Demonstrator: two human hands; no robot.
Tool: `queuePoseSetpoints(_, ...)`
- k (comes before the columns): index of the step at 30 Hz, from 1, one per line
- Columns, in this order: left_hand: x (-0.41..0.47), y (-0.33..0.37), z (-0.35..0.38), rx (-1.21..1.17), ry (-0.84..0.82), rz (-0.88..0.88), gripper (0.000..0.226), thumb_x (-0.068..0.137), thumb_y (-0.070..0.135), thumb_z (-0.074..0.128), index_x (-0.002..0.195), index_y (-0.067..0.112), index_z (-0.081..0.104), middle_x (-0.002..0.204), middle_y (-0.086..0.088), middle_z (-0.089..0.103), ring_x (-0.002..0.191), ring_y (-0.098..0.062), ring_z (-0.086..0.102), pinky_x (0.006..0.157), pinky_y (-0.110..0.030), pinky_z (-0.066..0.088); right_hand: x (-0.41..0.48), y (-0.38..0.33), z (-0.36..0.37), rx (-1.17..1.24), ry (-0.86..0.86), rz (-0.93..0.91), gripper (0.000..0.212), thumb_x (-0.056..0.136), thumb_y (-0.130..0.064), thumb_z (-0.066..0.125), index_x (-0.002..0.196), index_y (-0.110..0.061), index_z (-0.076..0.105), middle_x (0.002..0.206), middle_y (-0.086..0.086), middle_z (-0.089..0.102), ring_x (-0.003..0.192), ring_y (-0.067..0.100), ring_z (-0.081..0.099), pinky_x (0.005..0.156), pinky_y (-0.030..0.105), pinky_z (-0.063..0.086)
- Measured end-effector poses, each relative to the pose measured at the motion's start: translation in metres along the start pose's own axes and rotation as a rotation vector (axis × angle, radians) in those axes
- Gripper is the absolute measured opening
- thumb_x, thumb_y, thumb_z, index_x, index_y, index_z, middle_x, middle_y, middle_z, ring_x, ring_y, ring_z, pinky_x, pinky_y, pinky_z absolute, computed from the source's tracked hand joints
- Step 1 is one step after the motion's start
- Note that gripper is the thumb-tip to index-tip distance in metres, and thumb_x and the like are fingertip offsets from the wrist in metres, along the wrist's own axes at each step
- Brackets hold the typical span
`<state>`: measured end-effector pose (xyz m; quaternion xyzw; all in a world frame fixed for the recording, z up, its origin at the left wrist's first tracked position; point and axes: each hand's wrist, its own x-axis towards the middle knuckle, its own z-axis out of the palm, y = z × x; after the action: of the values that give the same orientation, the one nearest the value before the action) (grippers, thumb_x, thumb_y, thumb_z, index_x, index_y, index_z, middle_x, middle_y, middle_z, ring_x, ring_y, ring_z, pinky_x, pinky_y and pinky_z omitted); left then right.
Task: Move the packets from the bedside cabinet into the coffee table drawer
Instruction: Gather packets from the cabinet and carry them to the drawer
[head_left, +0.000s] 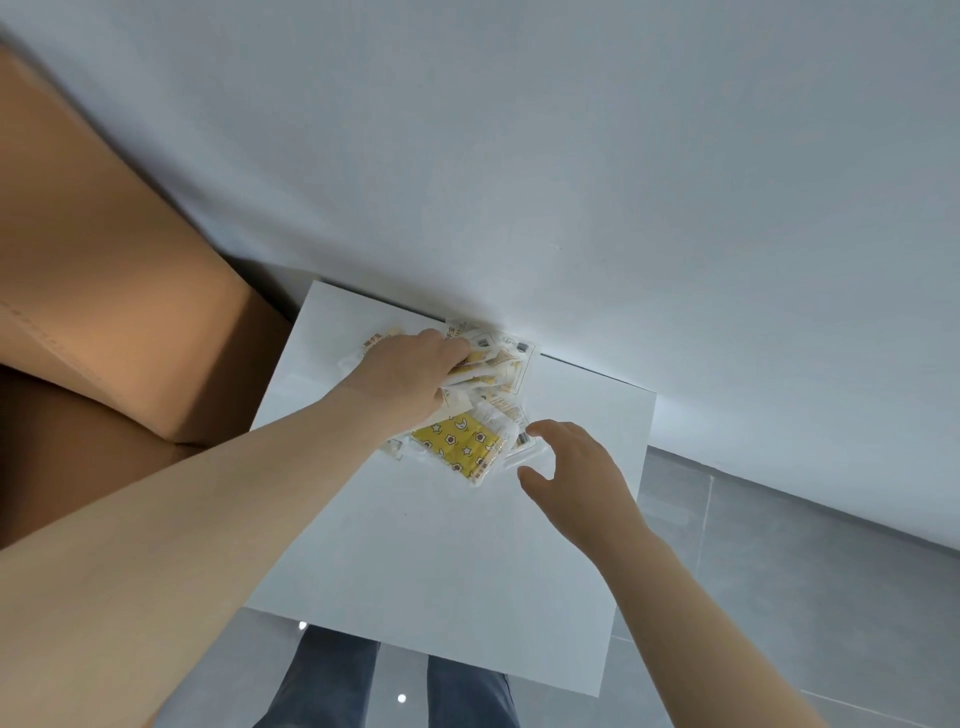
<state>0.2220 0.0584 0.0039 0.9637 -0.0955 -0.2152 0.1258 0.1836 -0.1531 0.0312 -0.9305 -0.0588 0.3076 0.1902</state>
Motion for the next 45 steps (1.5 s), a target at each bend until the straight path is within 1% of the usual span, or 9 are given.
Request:
queuePoseSetpoints(6,-0.027,-0.009,-0.017,-0.013,0.074,-0.038,0.021,0.084,0.024,0.055,0.100,0.020,0.043,0.090,0.000,0.055,0.070,-0.021,0.050,0.058,-0.029,0.037,-0.001,-0.003,-0.004,-0.015,0.004,-0.019,0.043,0.090,-0.024,0.057,0.132,-0.023,0.051,0.134,-0.007,0.052,0.121,0.012,0.049,0.093,0.023,0.037)
queuePoseSetpoints(10,-0.056,-0.020,-0.025,-0.064,0.138,-0.103,0.025,0.082,0.026,0.058,0.102,0.018,0.045,0.085,0.002,0.053,0.076,-0.026,0.057,0.059,-0.029,0.034,0.000,-0.010,-0.007,-0.019,0.002,-0.037,0.044,0.090,-0.024,0.057,0.134,-0.023,0.050,0.133,-0.007,0.053,0.121,0.012,0.050,0.095,0.024,0.038)
queuePoseSetpoints(13,-0.081,-0.033,-0.026,-0.070,0.195,-0.161,0.023,0.079,0.030,0.059,0.090,0.021,0.042,0.073,0.006,0.049,0.062,-0.022,0.047,0.049,-0.029,0.030,0.001,-0.019,-0.009,-0.016,-0.001,-0.056,0.045,0.090,-0.024,0.058,0.134,-0.023,0.050,0.134,-0.006,0.053,0.120,0.012,0.051,0.096,0.024,0.039)
queuePoseSetpoints(16,-0.106,-0.043,-0.022,-0.093,0.211,-0.201,0.021,0.076,0.027,0.062,0.086,0.020,0.045,0.066,0.005,0.051,0.056,-0.020,0.050,0.042,-0.025,0.024,0.004,-0.029,-0.008,-0.029,-0.017,-0.076,0.045,0.090,-0.026,0.058,0.135,-0.024,0.050,0.135,-0.006,0.052,0.121,0.013,0.051,0.098,0.027,0.040)
queuePoseSetpoints(20,-0.131,-0.053,-0.008,-0.145,0.161,-0.267,0.024,0.075,0.027,0.063,0.079,0.022,0.039,0.061,0.005,0.047,0.054,-0.014,0.048,0.042,-0.025,0.025,0.009,-0.044,-0.002,-0.059,-0.052,-0.112,0.045,0.090,-0.025,0.058,0.134,-0.025,0.049,0.135,-0.006,0.052,0.118,0.015,0.052,0.095,0.029,0.042)
queuePoseSetpoints(30,-0.145,-0.060,0.041,-0.205,-0.017,-0.371,0.027,0.077,0.038,0.059,0.089,0.026,0.038,0.075,0.007,0.050,0.066,-0.015,0.051,0.052,-0.027,0.032,0.038,-0.080,0.034,-0.180,-0.093,-0.237,0.048,0.087,-0.018,0.058,0.134,-0.018,0.048,0.132,-0.001,0.050,0.123,0.020,0.044,0.091,0.028,0.042)
queuePoseSetpoints(34,-0.144,-0.064,0.050,-0.231,-0.059,-0.407,0.031,0.078,0.037,0.059,0.101,0.023,0.045,0.081,0.008,0.053,0.070,-0.016,0.053,0.056,-0.028,0.038,0.049,-0.087,0.045,-0.280,-0.076,-0.306,0.055,0.086,-0.017,0.062,0.137,-0.016,0.043,0.144,0.005,0.038,0.139,0.026,0.029,0.105,0.035,0.039)
queuePoseSetpoints(39,-0.143,-0.070,0.058,-0.261,-0.061,-0.400,0.026,0.082,0.033,0.058,0.101,0.025,0.043,0.082,0.008,0.056,0.071,-0.016,0.056,0.055,-0.028,0.042,0.072,-0.096,0.061,-0.359,-0.105,-0.294,0.074,0.088,-0.034,0.064,0.148,-0.017,0.024,0.160,0.009,0.010,0.149,0.033,0.003,0.120,0.047,0.018)
queuePoseSetpoints(45,-0.152,-0.081,0.062,-0.312,-0.029,-0.428,0.019,0.086,0.025,0.053,0.095,0.026,0.036,0.067,0.008,0.044,0.069,-0.018,0.050,0.053,-0.028,0.030,0.086,-0.105,0.084,-0.422,-0.066,-0.265,0.093,0.084,-0.050,0.065,0.153,-0.021,0.010,0.161,0.012,0.002,0.148,0.035,0.003,0.120,0.053,0.010)
